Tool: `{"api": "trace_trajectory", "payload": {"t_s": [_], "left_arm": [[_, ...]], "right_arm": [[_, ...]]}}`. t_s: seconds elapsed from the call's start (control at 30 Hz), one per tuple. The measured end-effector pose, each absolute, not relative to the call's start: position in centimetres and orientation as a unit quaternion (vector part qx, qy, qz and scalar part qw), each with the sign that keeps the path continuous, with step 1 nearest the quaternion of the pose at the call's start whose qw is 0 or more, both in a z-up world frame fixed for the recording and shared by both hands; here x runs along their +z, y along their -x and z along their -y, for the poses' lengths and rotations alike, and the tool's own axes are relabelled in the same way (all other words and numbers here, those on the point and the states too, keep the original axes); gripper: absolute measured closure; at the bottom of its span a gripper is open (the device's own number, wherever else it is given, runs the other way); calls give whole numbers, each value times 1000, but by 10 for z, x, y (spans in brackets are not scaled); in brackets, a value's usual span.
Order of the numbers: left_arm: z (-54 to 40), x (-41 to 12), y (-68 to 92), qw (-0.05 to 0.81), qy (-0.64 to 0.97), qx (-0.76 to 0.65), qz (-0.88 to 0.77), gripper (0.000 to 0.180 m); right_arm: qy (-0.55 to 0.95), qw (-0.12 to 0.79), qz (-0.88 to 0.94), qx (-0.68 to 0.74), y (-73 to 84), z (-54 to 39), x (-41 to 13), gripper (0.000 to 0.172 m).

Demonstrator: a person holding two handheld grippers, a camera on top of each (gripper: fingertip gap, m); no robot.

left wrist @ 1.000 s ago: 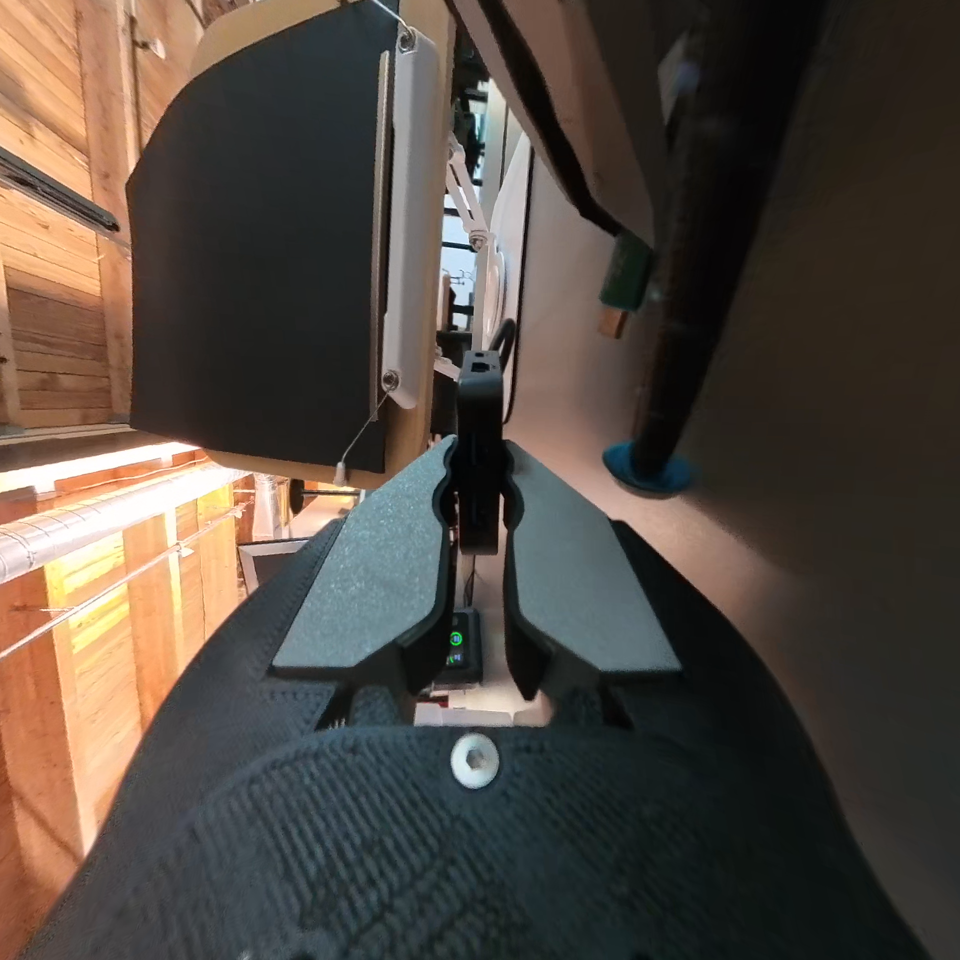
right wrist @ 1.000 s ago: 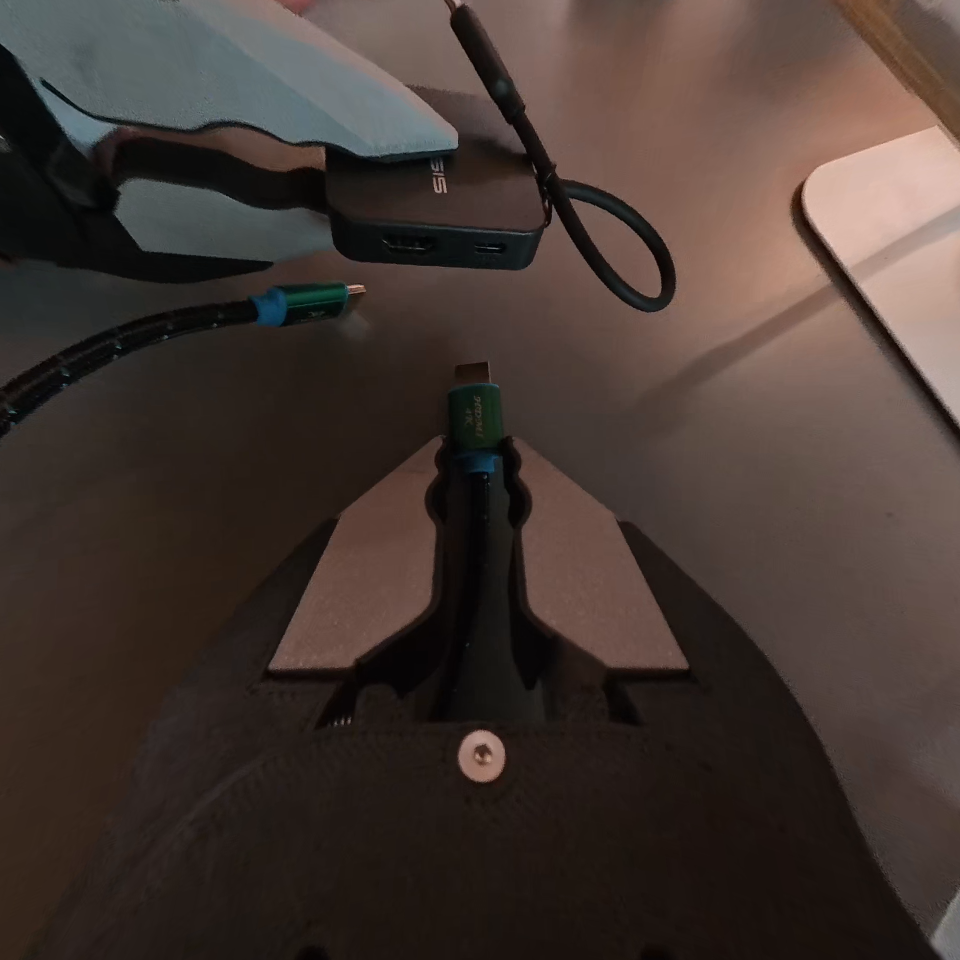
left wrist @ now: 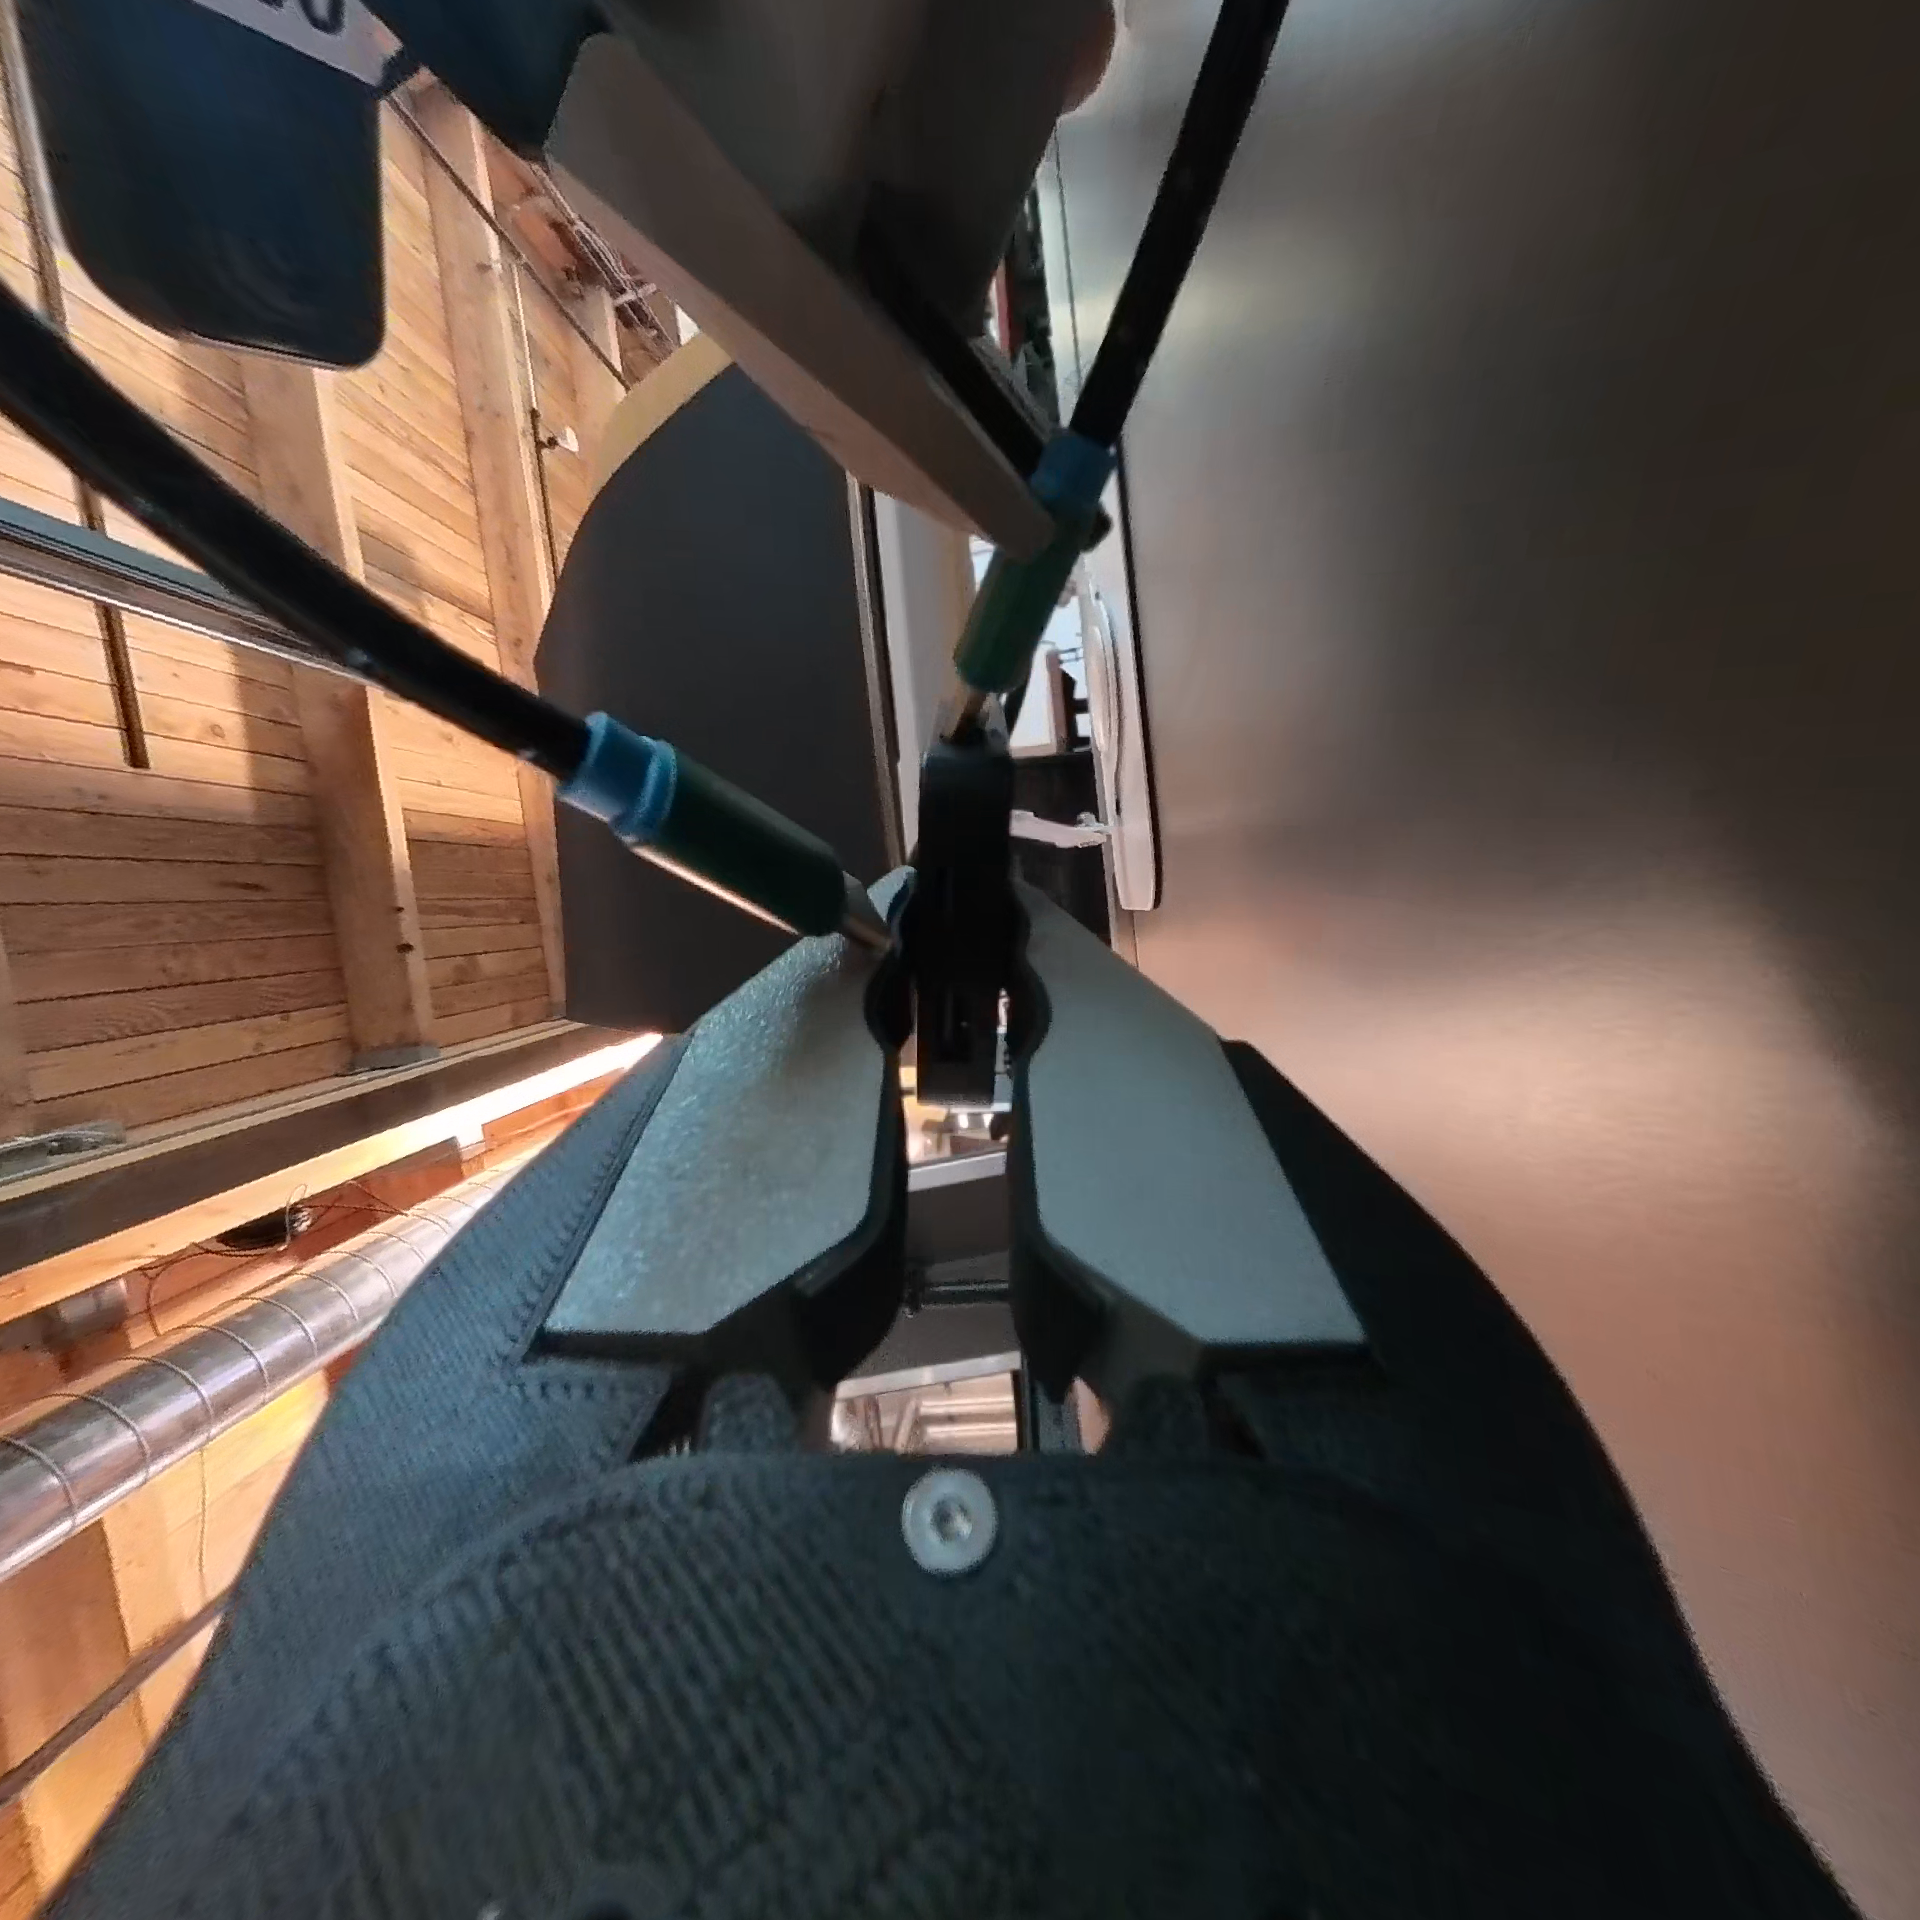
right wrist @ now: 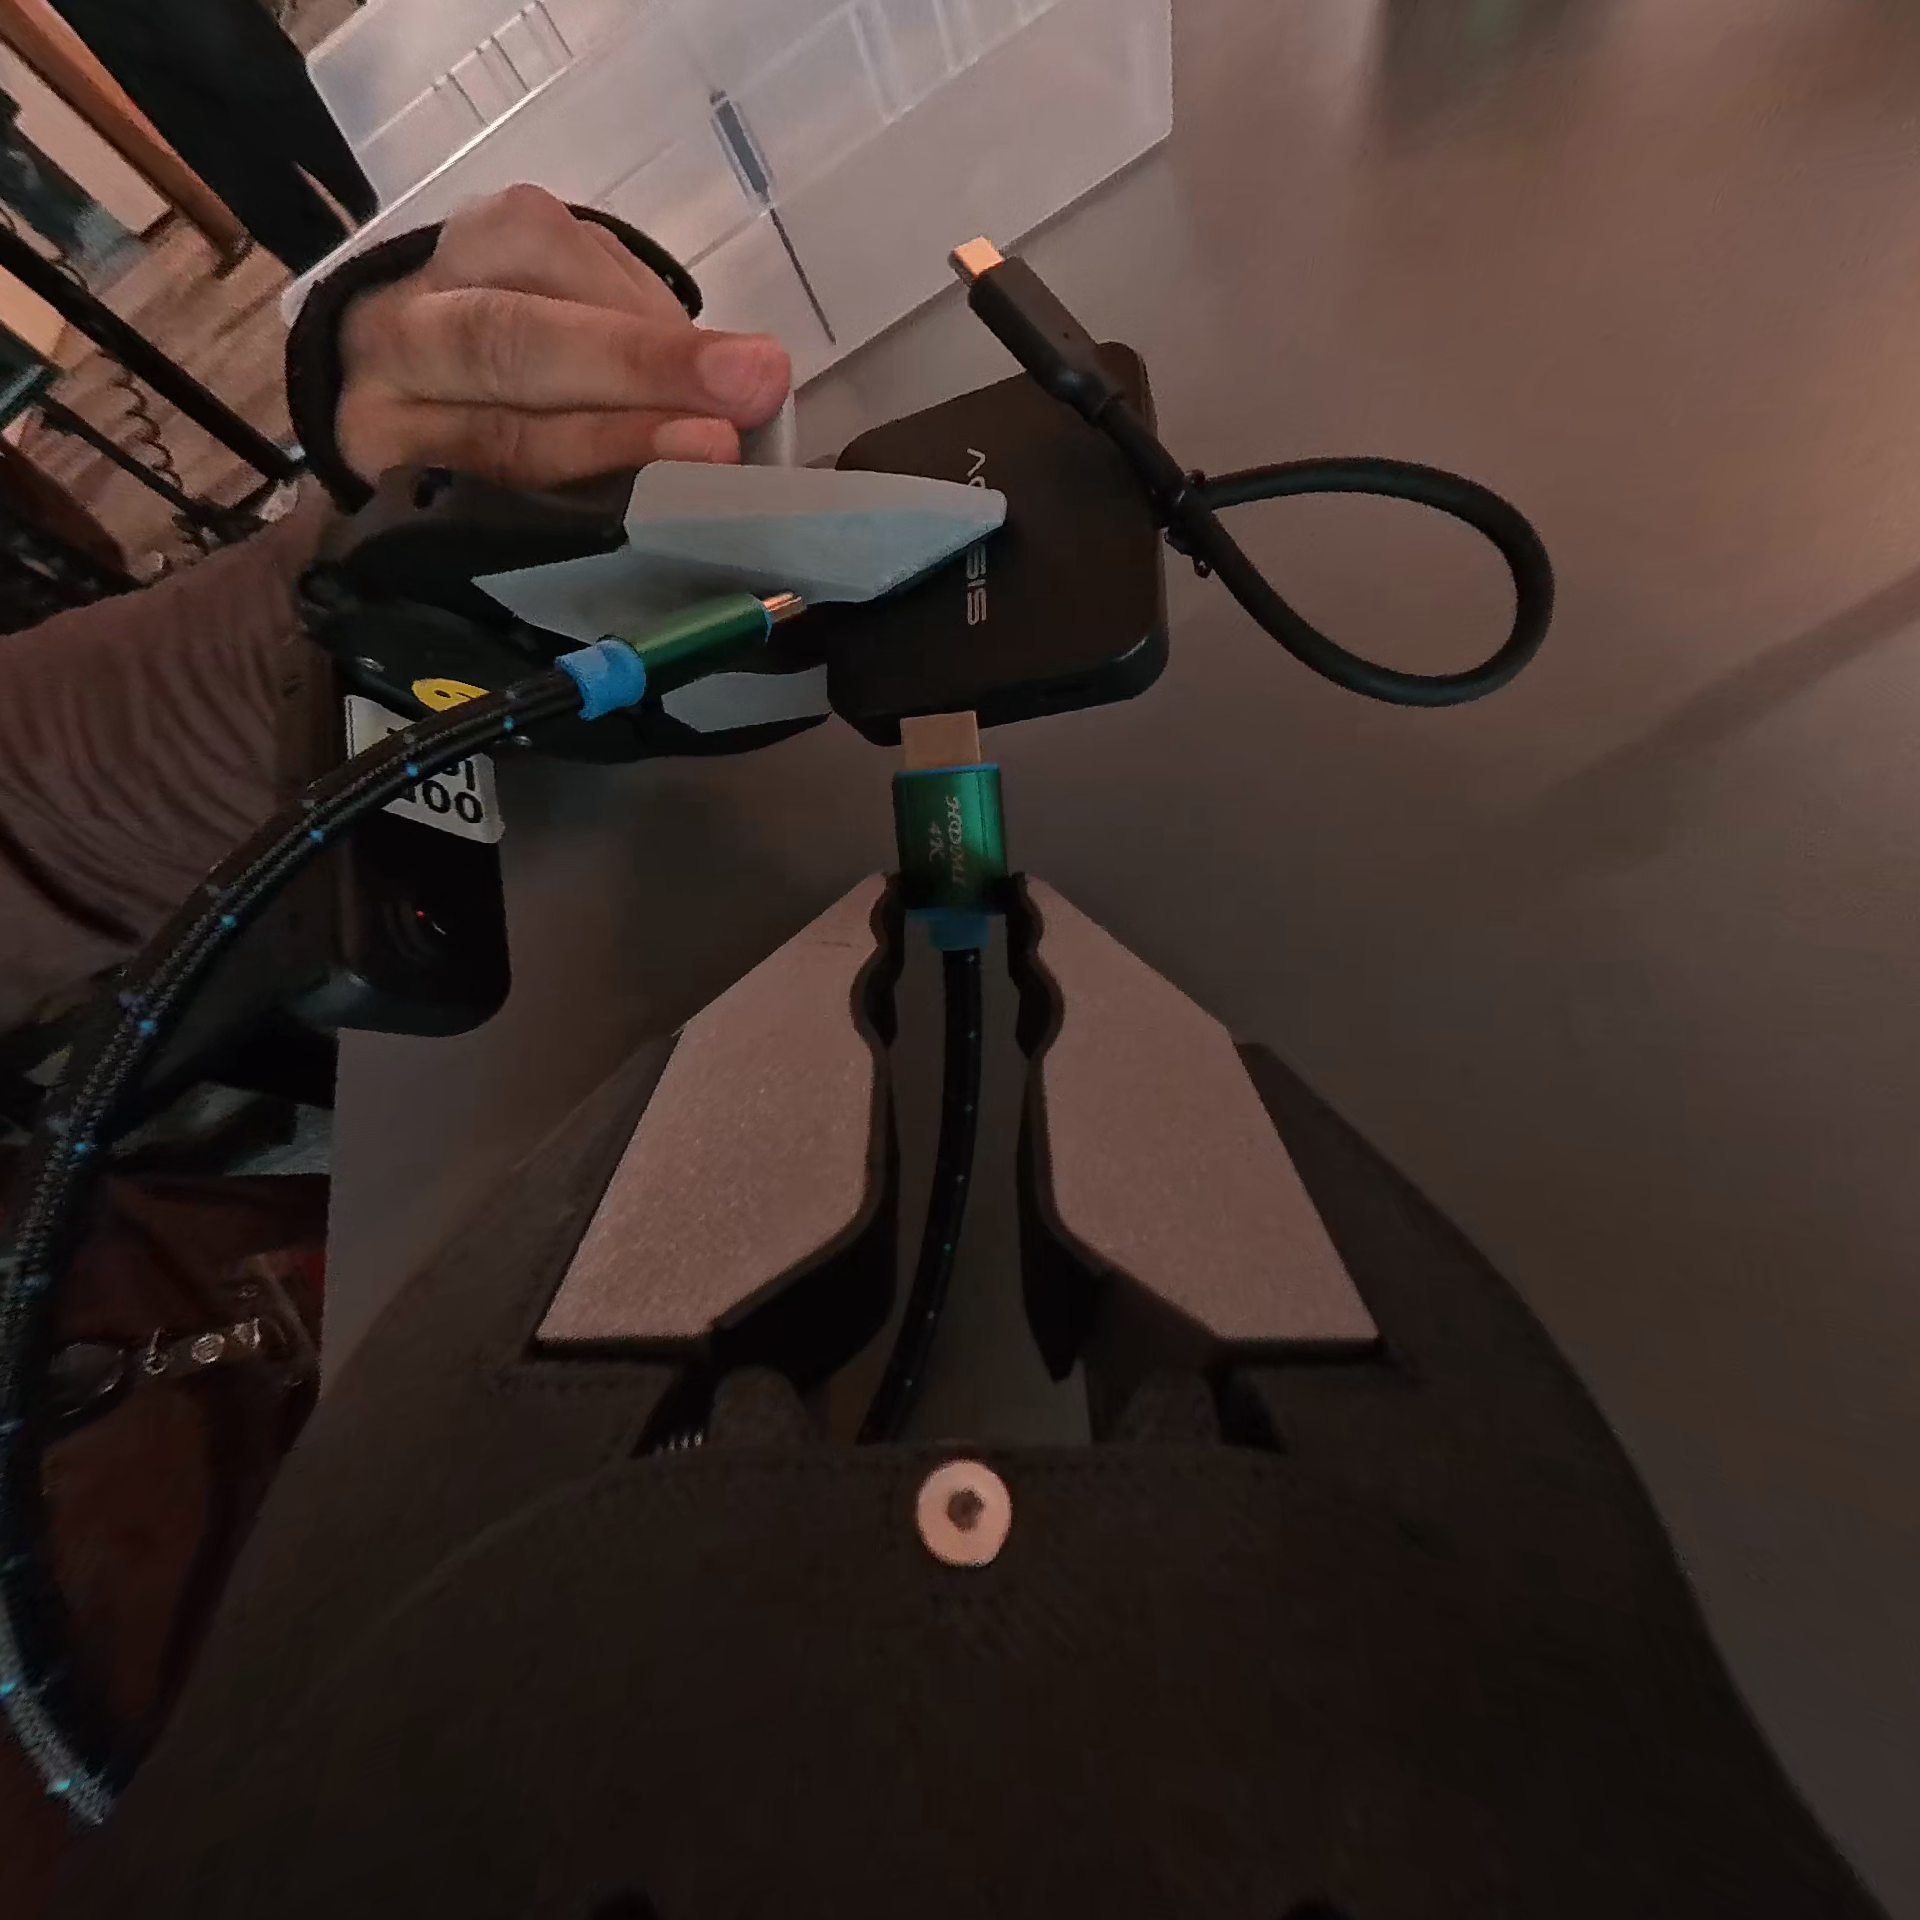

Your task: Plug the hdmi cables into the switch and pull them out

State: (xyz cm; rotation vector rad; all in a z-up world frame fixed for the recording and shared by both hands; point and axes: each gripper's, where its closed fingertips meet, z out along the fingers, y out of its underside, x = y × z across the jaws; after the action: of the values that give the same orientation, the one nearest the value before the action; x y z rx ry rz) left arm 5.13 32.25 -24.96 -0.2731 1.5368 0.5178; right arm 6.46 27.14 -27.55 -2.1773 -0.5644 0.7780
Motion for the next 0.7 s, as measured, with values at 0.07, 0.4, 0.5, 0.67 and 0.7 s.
{"api": "trace_trajectory", "payload": {"t_s": [0.07, 0.4, 0.5, 0.67, 0.7], "left_arm": [[-321, -250, -51, 680, 114, 234, -686, 170], [-316, -263, -48, 656, 86, 256, -705, 169], [-314, -266, -49, 652, 79, 259, -708, 170], [-313, -264, -48, 654, 82, 259, -706, 169], [-313, -264, -48, 654, 84, 259, -706, 169]], "right_arm": [[850, 366, 221, 307, -65, -270, -276, 155], [868, 355, 263, 224, -66, -266, -288, 155], [871, 357, 280, 189, -67, -266, -290, 155], [865, 368, 302, 157, -66, -266, -288, 155], [865, 369, 301, 158, -66, -266, -287, 155]]}}
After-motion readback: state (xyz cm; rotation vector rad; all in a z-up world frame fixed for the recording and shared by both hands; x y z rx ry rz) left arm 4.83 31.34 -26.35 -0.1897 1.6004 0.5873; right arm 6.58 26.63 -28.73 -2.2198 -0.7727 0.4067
